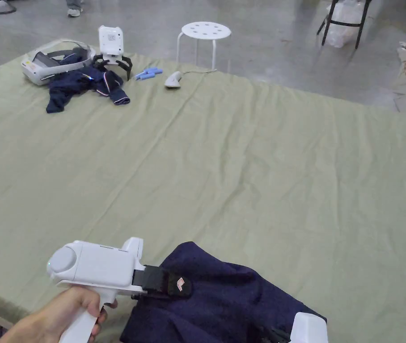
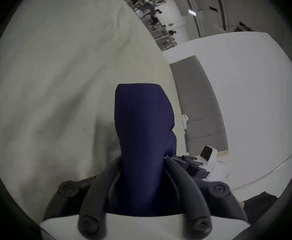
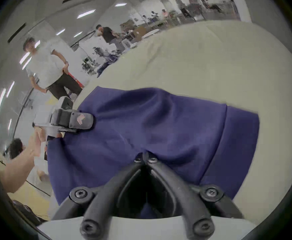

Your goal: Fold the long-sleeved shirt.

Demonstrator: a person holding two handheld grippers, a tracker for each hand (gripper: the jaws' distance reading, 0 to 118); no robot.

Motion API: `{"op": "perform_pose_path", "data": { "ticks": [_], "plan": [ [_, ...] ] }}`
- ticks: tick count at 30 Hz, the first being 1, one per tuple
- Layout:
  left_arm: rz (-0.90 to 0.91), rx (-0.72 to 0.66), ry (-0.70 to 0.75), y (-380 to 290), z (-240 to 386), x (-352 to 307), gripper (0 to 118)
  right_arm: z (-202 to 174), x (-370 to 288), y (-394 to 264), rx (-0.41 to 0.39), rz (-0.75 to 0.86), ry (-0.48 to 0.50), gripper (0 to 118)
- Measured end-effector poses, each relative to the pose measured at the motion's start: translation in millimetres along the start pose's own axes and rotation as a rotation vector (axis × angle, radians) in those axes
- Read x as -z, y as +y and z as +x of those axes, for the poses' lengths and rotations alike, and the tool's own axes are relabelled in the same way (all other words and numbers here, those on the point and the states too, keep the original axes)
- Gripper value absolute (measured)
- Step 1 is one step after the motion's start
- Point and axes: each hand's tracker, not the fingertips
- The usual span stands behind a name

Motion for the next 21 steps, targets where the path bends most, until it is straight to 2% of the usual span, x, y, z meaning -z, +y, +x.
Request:
{"op": "perform_pose_path", "data": {
  "ticks": [4, 7, 12, 16, 18, 19, 21],
  "plan": [
    [0.082, 0.03, 0.148, 32.1, -24.1, -74.9, 26, -75.4, 34.0, 33.0, -0.221, 0.048, 0.009, 0],
    [0.139, 0.048, 0.242, 55.3, -38.5, -139.3, 26, -123.1, 74.3, 51.7, -0.316, 0.048, 0.054, 0],
    [0.188, 0.007, 0.378, 102.5, -80.5, -223.2, 26, -201.9, 122.9, 81.4, -0.39, 0.05, 0.137, 0],
    [0.185, -0.093, 0.481, 116.7, -120.1, -241.7, 26, -226.8, 174.8, 82.0, -0.412, 0.004, 0.143, 0],
    [0.213, -0.162, 0.475, 113.1, -155.0, -243.6, 26, -226.9, 191.9, 78.9, -0.401, -0.021, 0.142, 0],
    [0.229, -0.182, 0.5, 107.7, -162.9, -242.4, 30, -227.5, 196.0, 78.0, -0.382, -0.041, 0.14, 0],
    [0.223, -0.191, 0.531, 100.5, -167.2, -241.0, 77, -224.6, 196.4, 78.1, -0.376, -0.058, 0.158, 0]
  ]
}}
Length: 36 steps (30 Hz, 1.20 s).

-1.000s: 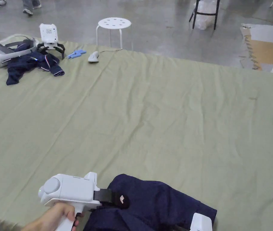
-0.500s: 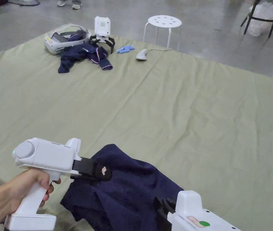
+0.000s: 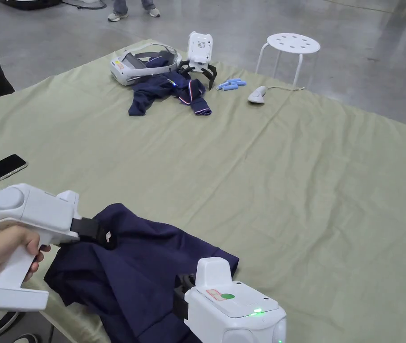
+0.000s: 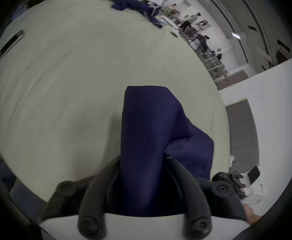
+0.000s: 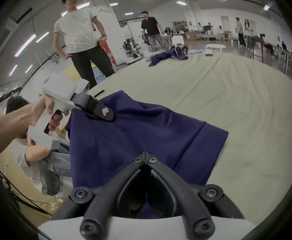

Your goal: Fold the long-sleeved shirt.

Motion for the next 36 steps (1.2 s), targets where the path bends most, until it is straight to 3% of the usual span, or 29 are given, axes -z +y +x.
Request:
{"op": "perform_pose_path", "data": {
  "ticks": [1, 3, 4, 6, 11, 13, 16, 17, 20, 29, 32, 36],
  "plan": [
    [0.033, 0.03, 0.047, -11.3, 35.9, -9.7, 90, 0.5, -3.8, 0.0, -0.007, 0.005, 0.002, 0],
    [0.078, 0.094, 0.107, -16.5, 44.9, -23.8, 97, 4.2, -16.0, 1.1, -0.007, 0.014, 0.003, 0],
    [0.146, 0.091, 0.129, -19.3, 51.9, -35.4, 109, 11.2, -23.6, 0.1, 0.002, 0.032, 0.001, 0],
    [0.281, 0.147, 0.202, -9.7, 54.9, -52.5, 109, 18.2, -45.3, 1.9, 0.008, 0.07, -0.006, 0],
    [0.657, 0.312, 0.413, -80.8, 166.6, -99.1, 109, 36.4, -127.7, 13.0, -0.021, 0.226, -0.131, 0],
    [0.795, 0.333, 0.454, -124.1, 205.3, -100.7, 96, 47.2, -153.7, 13.5, -0.039, 0.309, -0.195, 0],
    [1.007, 0.431, 0.555, -176.1, 267.2, -88.0, 26, 56.1, -200.8, 16.4, -0.094, 0.425, -0.315, 0],
    [1.029, 0.42, 0.567, -170.9, 283.8, -82.6, 8, 58.1, -214.4, 16.1, -0.102, 0.455, -0.346, 0],
    [1.013, 0.466, 0.396, -195.3, 326.4, -69.2, 4, 62.8, -260.5, 14.5, -0.137, 0.533, -0.48, 0],
    [0.962, 0.628, 0.119, -229.6, 475.1, -21.0, 4, 134.6, -399.9, -4.5, -0.082, 0.695, -0.778, 0],
    [0.96, 0.677, 0.066, -237.1, 511.9, -11.6, 4, 152.7, -438.2, -9.7, -0.09, 0.713, -0.897, 0],
    [0.948, 0.718, 0.019, -244.9, 545.6, -5.9, 4, 171.2, -472.8, -16.7, -0.077, 0.735, -0.968, 0]
  ]
}}
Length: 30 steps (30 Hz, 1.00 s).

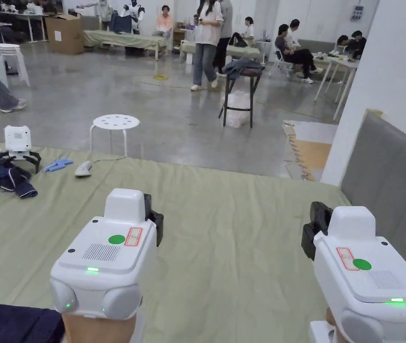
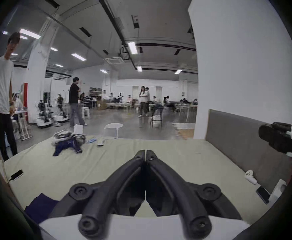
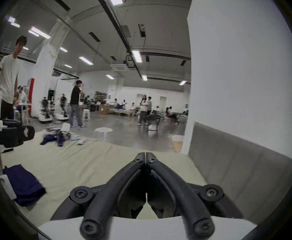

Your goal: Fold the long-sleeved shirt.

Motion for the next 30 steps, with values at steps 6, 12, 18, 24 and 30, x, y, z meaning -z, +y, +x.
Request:
{"op": "perform_pose_path", "data": {
  "ticks": [6, 12, 18, 24, 30],
  "plan": [
    [-0.001, -0.013, -0.054, 8.9, 15.6, 1.7, 4, 21.6, -6.4, 0.0, 0.011, 0.007, -0.044, 0],
    [0.003, -0.002, -0.059, 12.4, 18.4, -1.3, 4, 21.0, -9.9, -0.6, 0.0, 0.019, -0.033, 0],
    [-0.002, -0.021, -0.069, 16.0, 13.1, -3.9, 4, 16.8, -8.9, -1.3, 0.001, 0.016, -0.027, 0],
    [0.005, -0.028, -0.048, 20.7, 8.9, -9.2, 4, 20.2, -8.3, -2.7, 0.019, 0.014, -0.026, 0],
    [0.005, -0.024, -0.024, 24.3, 1.6, -6.0, 80, 28.6, -5.0, -4.5, 0.056, 0.008, -0.013, 109]
  ]
}}
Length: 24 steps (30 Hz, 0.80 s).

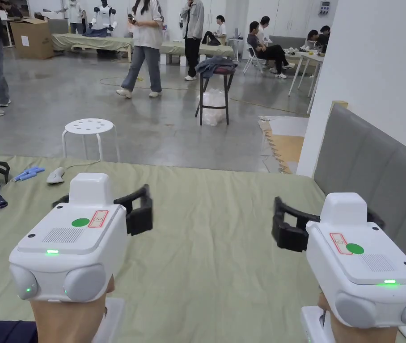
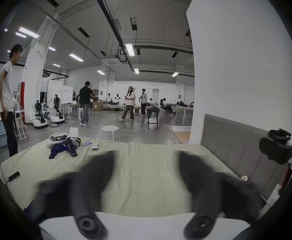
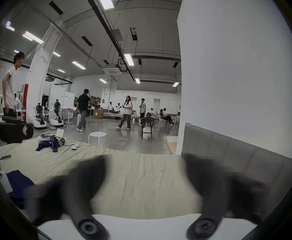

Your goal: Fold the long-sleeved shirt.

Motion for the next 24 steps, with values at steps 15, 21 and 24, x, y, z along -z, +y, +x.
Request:
{"op": "perform_pose_path", "data": {
  "ticks": [15, 21, 24],
  "plan": [
    [0.067, 0.034, 0.039, 7.7, -0.3, -8.5, 111, 5.9, -4.9, 4.6, -0.011, 0.023, -0.031, 118],
    [0.068, 0.024, 0.066, 6.1, -3.4, -6.1, 111, 7.2, -6.7, 6.6, -0.009, 0.04, -0.034, 118],
    [0.071, 0.014, 0.073, 6.4, -4.1, -6.1, 111, 8.9, -6.6, 5.9, -0.008, 0.042, -0.035, 118]
  ]
}}
